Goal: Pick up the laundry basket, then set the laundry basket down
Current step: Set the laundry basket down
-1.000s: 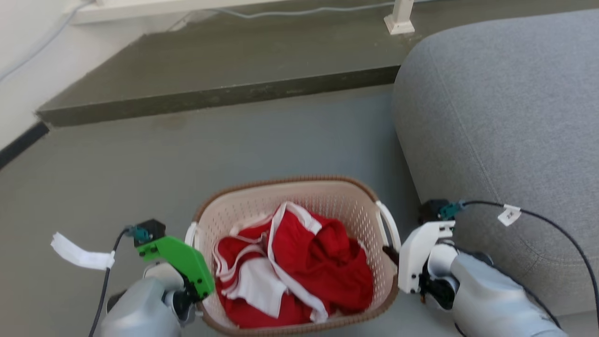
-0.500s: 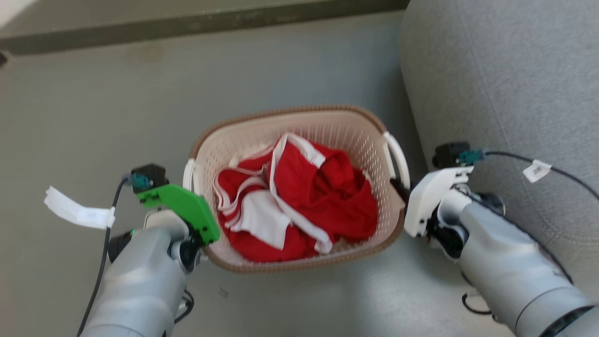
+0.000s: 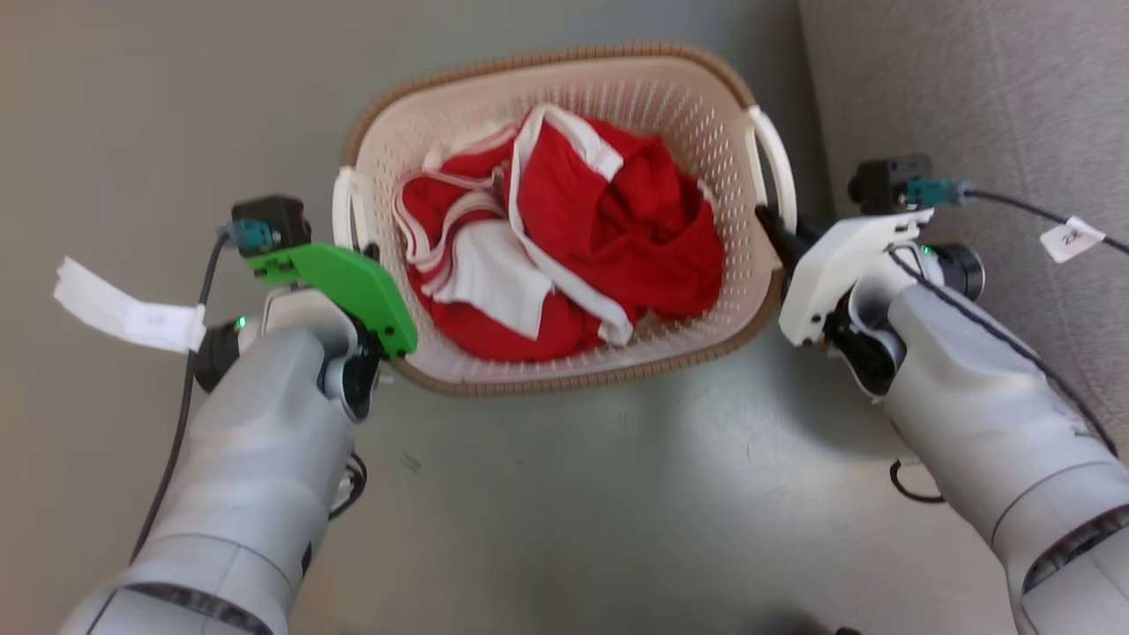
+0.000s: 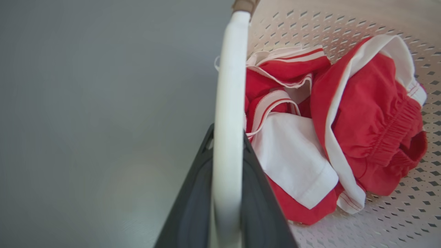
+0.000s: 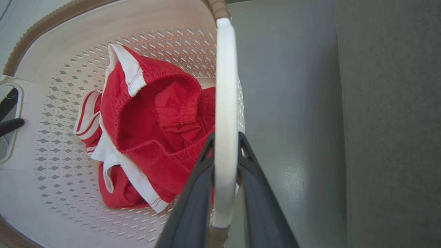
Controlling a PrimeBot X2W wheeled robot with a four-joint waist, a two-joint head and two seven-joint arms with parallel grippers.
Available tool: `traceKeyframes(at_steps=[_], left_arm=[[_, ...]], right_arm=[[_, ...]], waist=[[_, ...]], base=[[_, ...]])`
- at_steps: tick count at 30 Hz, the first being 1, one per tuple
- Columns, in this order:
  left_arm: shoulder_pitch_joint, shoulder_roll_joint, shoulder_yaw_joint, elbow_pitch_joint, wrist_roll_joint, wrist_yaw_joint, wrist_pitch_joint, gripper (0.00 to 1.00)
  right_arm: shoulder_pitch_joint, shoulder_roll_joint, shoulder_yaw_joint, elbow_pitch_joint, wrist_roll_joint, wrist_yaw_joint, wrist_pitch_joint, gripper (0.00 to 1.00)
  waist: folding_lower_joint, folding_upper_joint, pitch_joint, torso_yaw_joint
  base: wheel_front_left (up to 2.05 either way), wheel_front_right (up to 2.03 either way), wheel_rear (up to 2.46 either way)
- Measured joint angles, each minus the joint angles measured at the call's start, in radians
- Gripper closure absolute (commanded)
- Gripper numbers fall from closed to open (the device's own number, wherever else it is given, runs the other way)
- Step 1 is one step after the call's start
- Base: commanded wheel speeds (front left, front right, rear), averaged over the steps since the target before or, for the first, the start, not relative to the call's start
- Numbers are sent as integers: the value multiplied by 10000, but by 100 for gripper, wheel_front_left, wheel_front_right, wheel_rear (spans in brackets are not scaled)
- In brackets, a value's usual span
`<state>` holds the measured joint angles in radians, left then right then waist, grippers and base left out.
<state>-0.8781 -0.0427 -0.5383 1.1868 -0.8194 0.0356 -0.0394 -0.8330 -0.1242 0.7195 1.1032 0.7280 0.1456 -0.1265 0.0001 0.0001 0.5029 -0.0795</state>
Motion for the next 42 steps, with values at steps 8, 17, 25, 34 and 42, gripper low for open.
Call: traceKeyframes(at_steps=[8,17,25,34,42], left_arm=[[-820,21,-40,-48,330,178,-658,100],[-1370,63,-84,-54,518,276,-1482,100],[-1776,73,-86,-12,623,324,-1655,100],[-2116,52,-123,23,834,349,-1747,100],[-2291,13,-142,190,834,349,-1789,100]], right_arm=[[-723,-48,2,-44,-104,-2,-577,100],[-1275,-52,15,-38,-242,-2,-934,100],[-1771,-71,-21,56,-428,-4,-1035,100],[-2127,-115,-81,159,-449,-4,-1118,100],[-2257,-75,-71,351,-516,-4,-1120,100]], waist=[[0,0,1140,130],[0,-1,2248,296],[0,0,2921,359],[0,0,3520,370],[-1,-1,3971,389]], base=[[0,0,0],[0,0,0],[0,0,0],[0,0,0],[0,0,0]])
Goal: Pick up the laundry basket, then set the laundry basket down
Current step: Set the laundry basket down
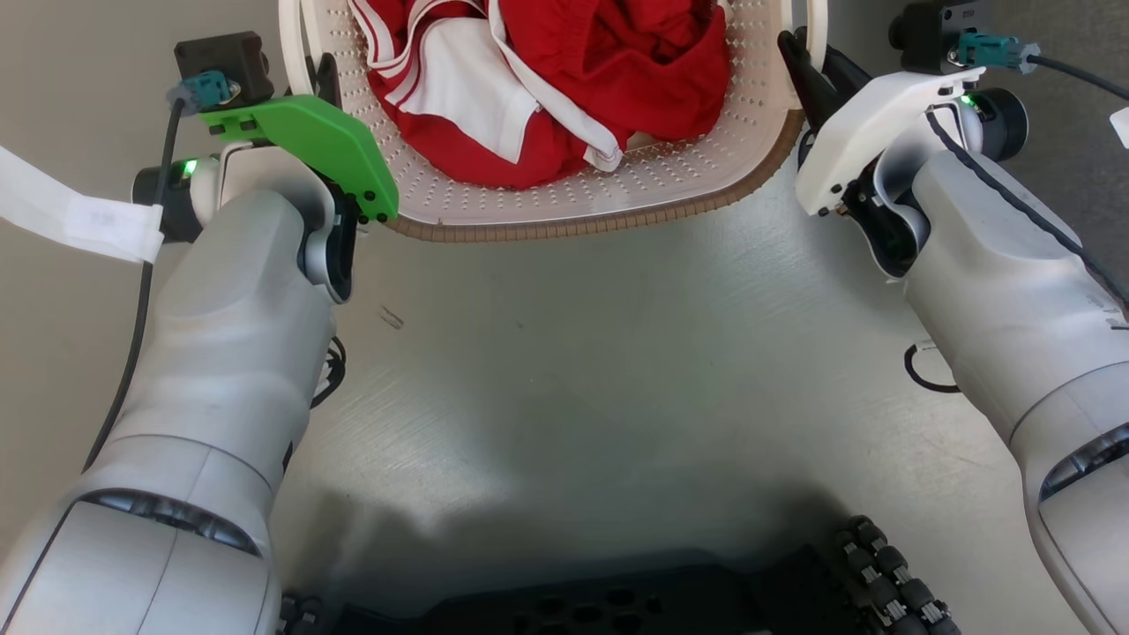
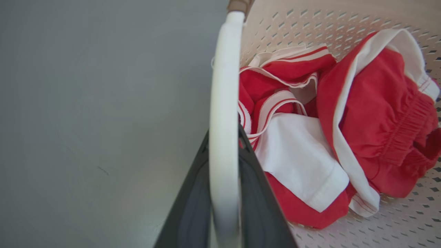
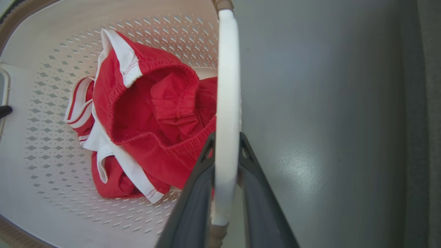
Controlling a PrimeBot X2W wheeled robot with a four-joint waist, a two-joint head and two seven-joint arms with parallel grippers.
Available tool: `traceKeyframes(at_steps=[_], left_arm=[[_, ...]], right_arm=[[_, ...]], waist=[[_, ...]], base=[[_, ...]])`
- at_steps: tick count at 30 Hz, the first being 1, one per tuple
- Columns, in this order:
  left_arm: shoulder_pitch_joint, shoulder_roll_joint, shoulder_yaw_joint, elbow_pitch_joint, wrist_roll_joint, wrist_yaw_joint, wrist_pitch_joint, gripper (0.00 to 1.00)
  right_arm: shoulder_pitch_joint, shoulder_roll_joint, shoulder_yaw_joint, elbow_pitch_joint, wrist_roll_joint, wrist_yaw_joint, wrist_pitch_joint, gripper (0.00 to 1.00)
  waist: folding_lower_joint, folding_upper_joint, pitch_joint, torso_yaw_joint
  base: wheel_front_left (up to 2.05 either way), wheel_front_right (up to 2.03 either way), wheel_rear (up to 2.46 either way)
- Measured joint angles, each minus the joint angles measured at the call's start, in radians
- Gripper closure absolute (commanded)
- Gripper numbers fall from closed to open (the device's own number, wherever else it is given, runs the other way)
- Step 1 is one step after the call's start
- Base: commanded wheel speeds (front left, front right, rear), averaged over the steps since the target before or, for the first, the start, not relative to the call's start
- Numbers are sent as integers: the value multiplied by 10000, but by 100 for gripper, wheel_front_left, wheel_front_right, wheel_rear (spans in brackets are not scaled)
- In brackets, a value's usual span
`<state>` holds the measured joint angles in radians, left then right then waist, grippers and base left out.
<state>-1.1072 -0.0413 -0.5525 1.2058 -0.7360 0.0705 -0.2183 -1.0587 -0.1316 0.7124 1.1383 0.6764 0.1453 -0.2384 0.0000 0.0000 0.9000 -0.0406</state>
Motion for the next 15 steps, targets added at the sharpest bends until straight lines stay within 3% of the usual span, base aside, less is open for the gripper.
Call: traceKeyframes(at_steps=[15], left_arm=[[-399,-13,-79,142,0,-100,107,100]], right_arm=[[-370,46,-109,255,52,4,-65,100]], waist=[[0,0,629,-60]], base=[[0,0,0]])
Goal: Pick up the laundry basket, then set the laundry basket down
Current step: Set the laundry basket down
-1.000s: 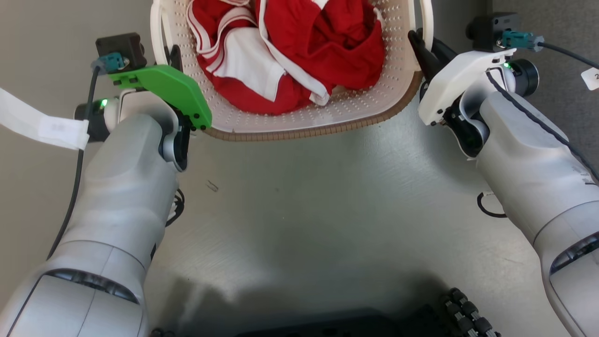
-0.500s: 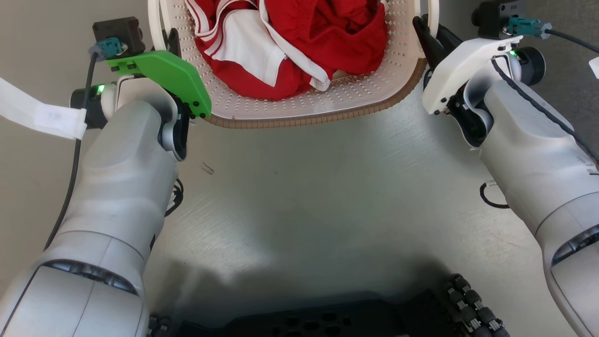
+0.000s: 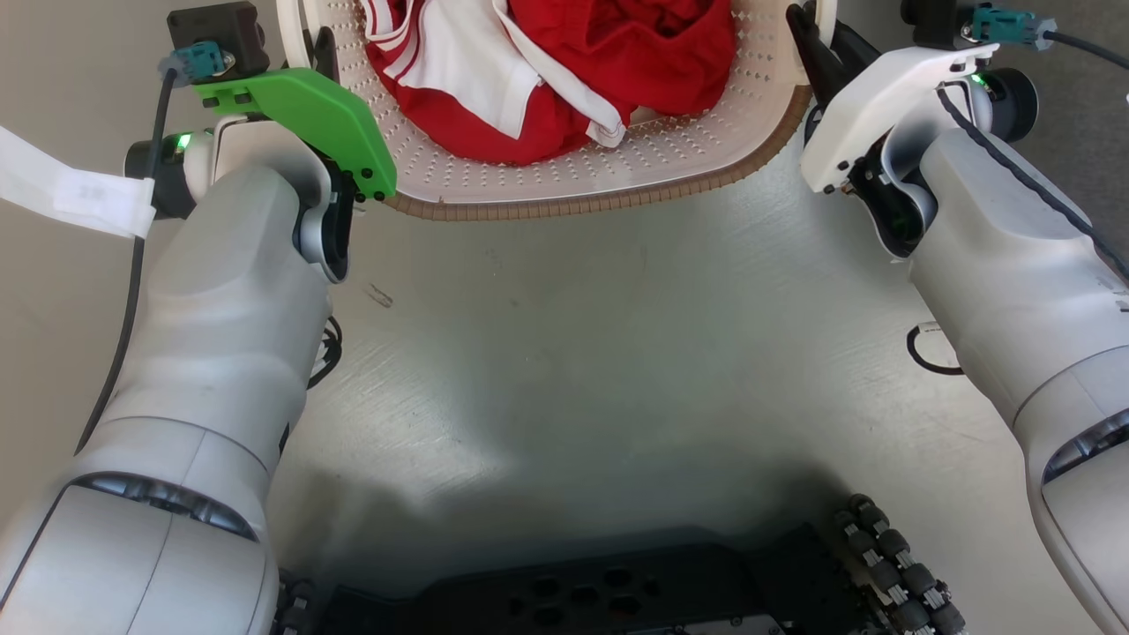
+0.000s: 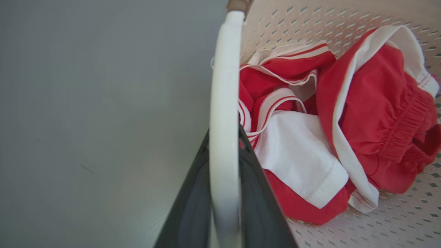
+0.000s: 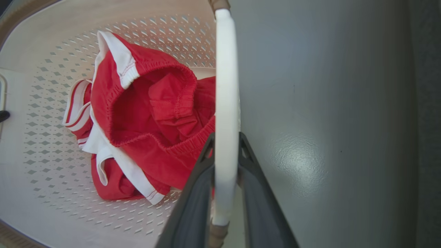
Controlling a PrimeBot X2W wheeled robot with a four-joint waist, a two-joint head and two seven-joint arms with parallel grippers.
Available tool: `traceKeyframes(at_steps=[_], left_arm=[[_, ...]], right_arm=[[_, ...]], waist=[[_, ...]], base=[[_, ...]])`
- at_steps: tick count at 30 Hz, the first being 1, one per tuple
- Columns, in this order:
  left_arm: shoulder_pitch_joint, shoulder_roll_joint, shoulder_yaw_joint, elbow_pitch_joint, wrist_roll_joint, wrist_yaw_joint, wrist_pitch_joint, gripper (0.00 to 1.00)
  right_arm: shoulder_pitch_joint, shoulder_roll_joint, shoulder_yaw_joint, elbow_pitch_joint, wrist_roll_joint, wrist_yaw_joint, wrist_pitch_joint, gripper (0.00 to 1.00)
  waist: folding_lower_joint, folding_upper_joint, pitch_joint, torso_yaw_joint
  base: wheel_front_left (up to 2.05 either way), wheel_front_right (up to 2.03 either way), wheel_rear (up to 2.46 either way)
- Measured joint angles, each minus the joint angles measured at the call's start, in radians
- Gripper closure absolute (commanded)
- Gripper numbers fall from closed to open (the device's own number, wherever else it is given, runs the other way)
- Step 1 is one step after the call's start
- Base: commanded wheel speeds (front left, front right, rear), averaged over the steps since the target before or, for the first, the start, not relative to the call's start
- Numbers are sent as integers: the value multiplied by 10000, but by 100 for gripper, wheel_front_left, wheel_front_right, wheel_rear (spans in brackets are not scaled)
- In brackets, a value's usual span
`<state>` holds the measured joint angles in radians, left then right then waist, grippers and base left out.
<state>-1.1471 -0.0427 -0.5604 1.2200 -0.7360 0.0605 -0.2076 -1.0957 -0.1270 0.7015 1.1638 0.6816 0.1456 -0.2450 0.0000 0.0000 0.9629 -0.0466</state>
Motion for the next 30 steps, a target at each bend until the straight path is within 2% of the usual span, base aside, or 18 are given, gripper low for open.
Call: traceKeyframes(at_steps=[19,27,28,29,30], left_arm=[[-65,2,-17,25,0,-92,-134,100],[-153,38,-58,82,-36,-263,-52,100],[-176,48,-81,82,-48,-297,-46,100],[-203,128,-63,77,-142,-470,-10,0],[-203,224,-50,77,-209,-512,40,0]], right_arm=[[-45,19,150,52,349,27,111,100],[-75,-13,276,-58,441,27,207,100],[-75,-31,341,-121,456,21,217,54],[-58,-54,477,-159,454,-75,274,0],[-27,-88,541,-194,456,-121,291,0]], waist=[[-1,0,291,25],[-1,0,303,29],[-1,0,302,31],[0,0,305,33],[0,0,305,33]], base=[[0,0,0],[0,0,0],[0,0,0],[0,0,0],[0,0,0]])
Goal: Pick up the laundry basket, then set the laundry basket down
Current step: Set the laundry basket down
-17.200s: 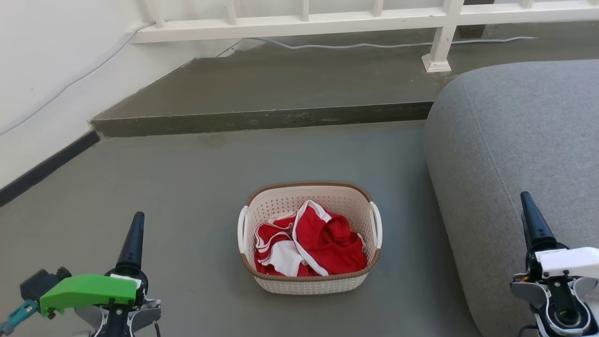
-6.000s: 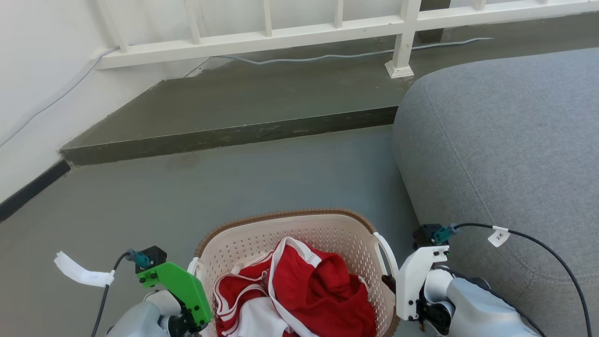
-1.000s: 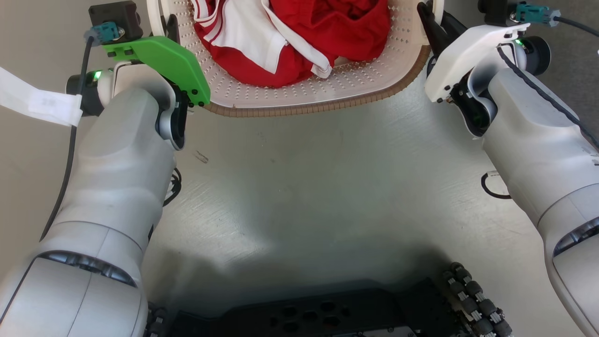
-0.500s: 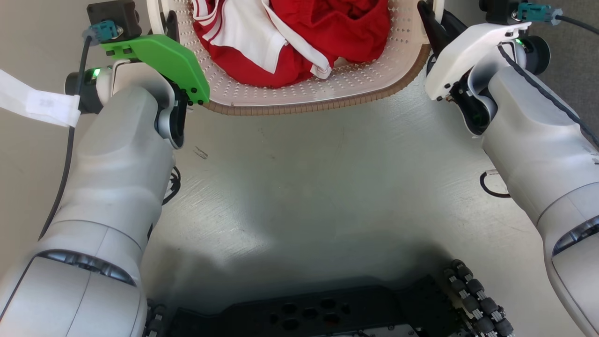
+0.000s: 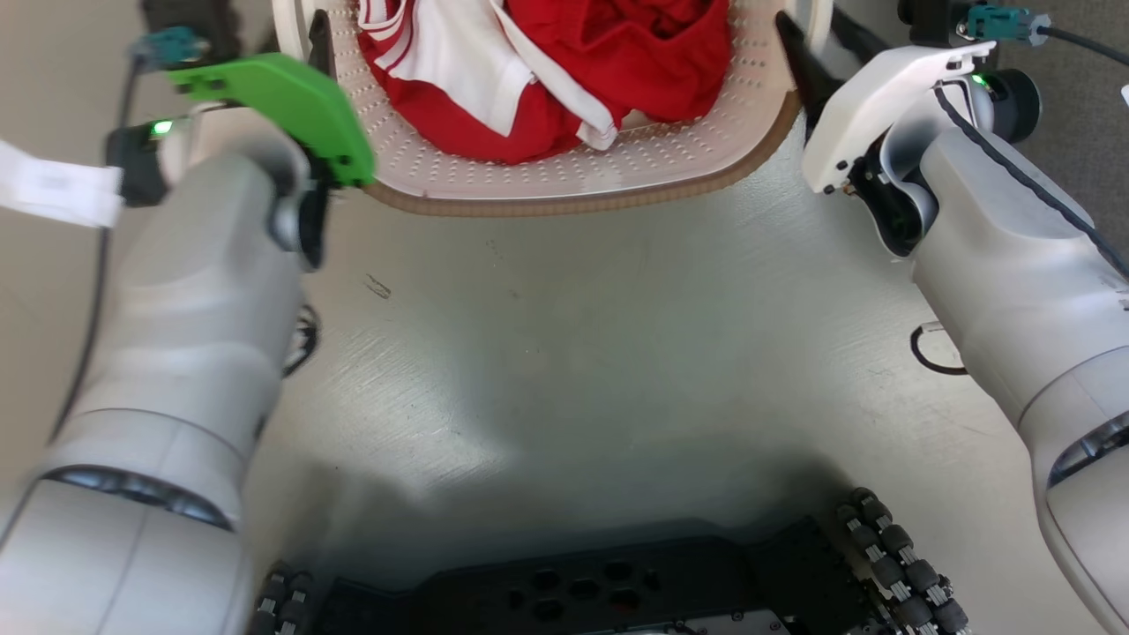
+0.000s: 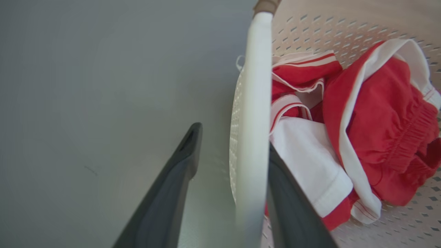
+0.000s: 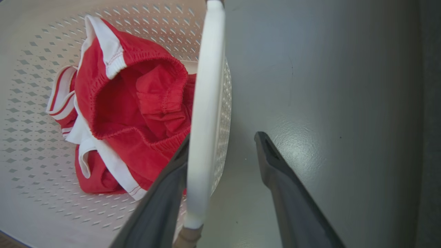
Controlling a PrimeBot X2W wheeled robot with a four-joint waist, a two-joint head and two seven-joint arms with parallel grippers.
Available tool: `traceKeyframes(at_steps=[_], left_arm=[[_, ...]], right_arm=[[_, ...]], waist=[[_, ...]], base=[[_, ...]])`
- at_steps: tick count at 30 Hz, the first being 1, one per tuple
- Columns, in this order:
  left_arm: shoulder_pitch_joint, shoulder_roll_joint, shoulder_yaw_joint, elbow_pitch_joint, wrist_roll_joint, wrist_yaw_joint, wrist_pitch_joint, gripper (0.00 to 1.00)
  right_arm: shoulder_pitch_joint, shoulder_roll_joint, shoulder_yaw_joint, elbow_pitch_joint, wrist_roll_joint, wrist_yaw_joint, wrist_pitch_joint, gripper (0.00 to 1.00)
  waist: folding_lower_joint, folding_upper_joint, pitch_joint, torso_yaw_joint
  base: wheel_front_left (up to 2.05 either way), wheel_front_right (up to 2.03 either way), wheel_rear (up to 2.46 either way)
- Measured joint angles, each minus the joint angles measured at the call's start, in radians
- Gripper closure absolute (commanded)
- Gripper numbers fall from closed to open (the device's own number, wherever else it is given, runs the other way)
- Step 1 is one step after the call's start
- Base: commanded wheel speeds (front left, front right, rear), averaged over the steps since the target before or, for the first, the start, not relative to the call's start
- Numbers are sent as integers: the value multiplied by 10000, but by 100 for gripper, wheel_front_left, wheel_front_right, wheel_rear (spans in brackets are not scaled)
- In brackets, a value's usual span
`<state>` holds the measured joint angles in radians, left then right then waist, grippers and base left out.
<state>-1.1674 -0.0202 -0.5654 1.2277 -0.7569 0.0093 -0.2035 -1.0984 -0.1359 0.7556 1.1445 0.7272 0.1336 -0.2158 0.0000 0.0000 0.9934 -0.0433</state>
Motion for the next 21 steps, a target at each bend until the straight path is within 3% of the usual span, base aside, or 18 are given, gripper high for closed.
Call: traceKeyframes(at_steps=[3,21], left_arm=[[0,255,-10,23,-56,-27,4,0],[364,362,-290,4,-244,-349,-132,0]], right_arm=[[10,-96,146,-86,-2,-25,12,0],[285,-92,606,-347,224,-25,-54,0]], waist=[[0,0,-4,1],[0,0,-681,-86]], base=[[0,0,0],[0,0,0]])
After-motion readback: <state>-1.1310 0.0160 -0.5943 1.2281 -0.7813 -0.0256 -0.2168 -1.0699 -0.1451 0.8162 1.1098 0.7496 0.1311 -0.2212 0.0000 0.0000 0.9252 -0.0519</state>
